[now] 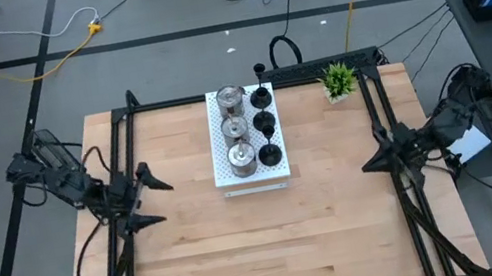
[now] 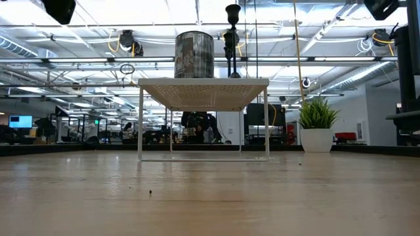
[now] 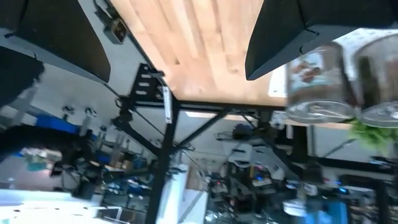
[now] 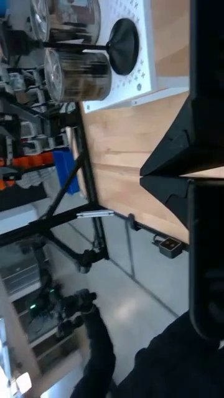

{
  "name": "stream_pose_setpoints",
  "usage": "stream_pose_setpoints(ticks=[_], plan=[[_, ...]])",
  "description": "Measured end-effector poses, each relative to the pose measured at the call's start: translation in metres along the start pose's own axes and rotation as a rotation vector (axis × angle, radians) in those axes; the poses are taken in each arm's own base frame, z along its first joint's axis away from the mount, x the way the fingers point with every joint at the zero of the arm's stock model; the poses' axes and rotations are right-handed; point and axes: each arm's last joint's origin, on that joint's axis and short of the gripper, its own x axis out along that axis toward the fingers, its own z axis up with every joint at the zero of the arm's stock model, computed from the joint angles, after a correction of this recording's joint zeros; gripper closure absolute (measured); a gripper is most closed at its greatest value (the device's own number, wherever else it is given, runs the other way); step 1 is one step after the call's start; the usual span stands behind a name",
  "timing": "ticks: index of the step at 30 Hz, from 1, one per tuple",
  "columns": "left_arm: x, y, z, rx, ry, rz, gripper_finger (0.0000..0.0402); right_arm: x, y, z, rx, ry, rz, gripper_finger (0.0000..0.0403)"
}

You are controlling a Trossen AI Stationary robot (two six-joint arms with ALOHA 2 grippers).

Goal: Pick & Place candle stick holders
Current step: Return to Home Position

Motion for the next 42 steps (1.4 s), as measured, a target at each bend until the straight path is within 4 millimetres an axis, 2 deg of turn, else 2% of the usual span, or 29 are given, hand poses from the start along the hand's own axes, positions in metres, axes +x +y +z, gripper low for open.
stream_pose_setpoints(ticks=[4, 10, 14, 21, 30, 36, 42], plan=[[0.003, 0.002, -0.012, 0.005, -0.018, 0.017, 0.0023, 0.004, -0.006, -0.018, 0.014, -0.047, 0.021, 0.0403], [0.016, 0.005, -0.044, -0.031, -0.128, -0.002, 0.0023, 0.02, -0.013, -0.049, 0.041, -0.097, 0.033, 0.0403], [0.022, 0.011, -0.058, -0.065, -0.134, 0.083, 0.0023, 0.023, -0.021, -0.064, 0.04, -0.123, -0.065, 0.0403], [0.024, 0.03, -0.057, -0.062, -0.127, 0.165, 0.0023, 0.016, -0.034, -0.062, 0.0, -0.234, -0.263, 0.0403], [0.02, 0.055, -0.055, -0.05, -0.101, 0.162, 0.0023, -0.003, -0.048, -0.061, 0.003, -0.301, -0.335, 0.0403], [0.015, 0.071, -0.053, -0.052, -0.089, 0.172, 0.0023, -0.01, -0.052, -0.064, 0.064, -0.194, -0.386, 0.0403], [0.01, 0.082, -0.052, -0.06, -0.085, 0.186, 0.0023, -0.011, -0.056, -0.076, 0.13, -0.08, -0.414, 0.0403]])
